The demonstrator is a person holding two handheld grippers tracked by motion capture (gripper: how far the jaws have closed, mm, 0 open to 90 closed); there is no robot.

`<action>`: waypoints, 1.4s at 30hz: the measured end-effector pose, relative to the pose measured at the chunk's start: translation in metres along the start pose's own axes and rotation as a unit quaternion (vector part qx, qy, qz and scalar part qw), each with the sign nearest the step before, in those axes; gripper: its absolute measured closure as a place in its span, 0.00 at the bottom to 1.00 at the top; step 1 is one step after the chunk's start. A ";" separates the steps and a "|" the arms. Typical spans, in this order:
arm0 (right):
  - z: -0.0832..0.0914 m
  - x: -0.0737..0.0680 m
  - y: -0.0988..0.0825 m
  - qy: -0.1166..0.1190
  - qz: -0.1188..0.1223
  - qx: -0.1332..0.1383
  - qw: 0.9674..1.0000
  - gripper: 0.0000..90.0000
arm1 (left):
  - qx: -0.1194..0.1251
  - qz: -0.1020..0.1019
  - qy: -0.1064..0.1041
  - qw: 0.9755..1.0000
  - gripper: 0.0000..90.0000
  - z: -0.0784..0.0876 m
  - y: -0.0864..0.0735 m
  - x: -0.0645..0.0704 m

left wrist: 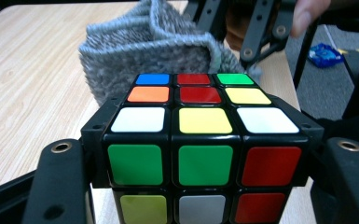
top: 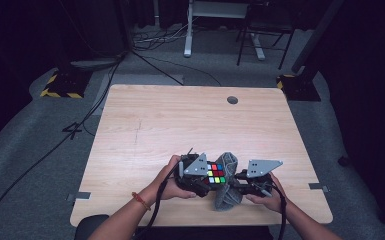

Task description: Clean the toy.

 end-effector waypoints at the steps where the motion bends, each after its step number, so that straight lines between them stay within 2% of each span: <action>1: 0.001 0.000 0.001 0.000 0.000 0.003 1.000 0.85 | 0.000 0.002 -0.001 1.000 0.36 0.000 0.000 0.000; 5: 0.003 0.000 0.004 -0.008 0.011 0.005 1.000 0.85 | -0.015 0.001 -0.006 1.000 0.36 0.000 -0.004 0.000; 8: 0.007 0.000 0.008 -0.006 0.008 0.015 1.000 0.85 | -0.023 -0.003 -0.006 1.000 0.36 0.000 -0.005 0.000; 12: 0.007 0.000 0.007 -0.012 0.015 0.010 1.000 0.85 | -0.036 -0.010 -0.004 0.999 0.36 -0.003 -0.008 0.001; 14: 0.008 -0.001 0.009 -0.008 0.012 0.017 1.000 0.85 | -0.055 -0.012 -0.005 0.998 0.36 -0.004 -0.012 0.002; 16: 0.010 -0.001 0.011 -0.008 0.014 0.019 1.000 0.85 | -0.062 -0.017 -0.006 0.998 0.36 -0.007 -0.014 0.004; 19: 0.012 -0.003 0.013 -0.005 0.017 0.025 1.000 0.85 | -0.086 -0.034 -0.003 0.996 0.36 -0.013 -0.019 0.008; 21: 0.013 -0.004 0.015 -0.004 0.016 0.029 0.999 0.85 | -0.087 -0.039 -0.003 0.995 0.37 -0.014 -0.019 0.009; 24: 0.013 -0.002 0.012 -0.010 0.015 0.020 1.000 0.85 | -0.073 -0.028 -0.005 0.997 0.37 -0.011 -0.016 0.007; 27: 0.009 0.005 0.003 -0.027 0.017 -0.003 0.999 0.85 | -0.046 -0.021 -0.001 0.999 0.37 -0.005 -0.008 0.005; 29: 0.004 0.010 -0.005 -0.032 0.013 -0.022 0.999 0.85 | -0.037 -0.025 0.005 0.999 0.37 -0.002 -0.004 0.004; 30: 0.001 0.011 -0.009 -0.029 0.006 -0.030 0.999 0.85 | -0.031 -0.026 0.005 0.999 0.37 0.000 -0.002 0.004; 32: -0.004 0.013 -0.016 -0.028 0.007 -0.048 0.998 0.85 | -0.016 -0.024 0.006 1.000 0.37 0.003 0.002 0.004; 36: -0.015 0.010 -0.027 -0.007 -0.003 -0.073 0.997 0.85 | 0.011 -0.021 0.008 1.000 0.37 0.011 0.010 0.003; 38: -0.017 0.007 -0.026 0.005 -0.007 -0.070 0.997 0.85 | 0.011 -0.021 0.008 1.000 0.37 0.011 0.009 0.003; 40: -0.014 0.003 -0.020 0.026 -0.017 -0.049 0.998 0.85 | 0.008 -0.021 0.008 1.000 0.37 0.009 0.007 0.003; 42: -0.011 0.002 -0.016 0.030 -0.023 -0.035 0.999 0.85 | 0.002 -0.022 0.007 1.000 0.37 0.007 0.005 0.003</action>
Point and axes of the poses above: each handheld gripper's, and its own axes: z roughly backward along the jaws, y roughly out of its top, x roughly to its right, the point moved 10 cm from there along -z, roughly forward along the jaws, and after that the axes turned 2 degrees about -z, right-handed, at the moved point
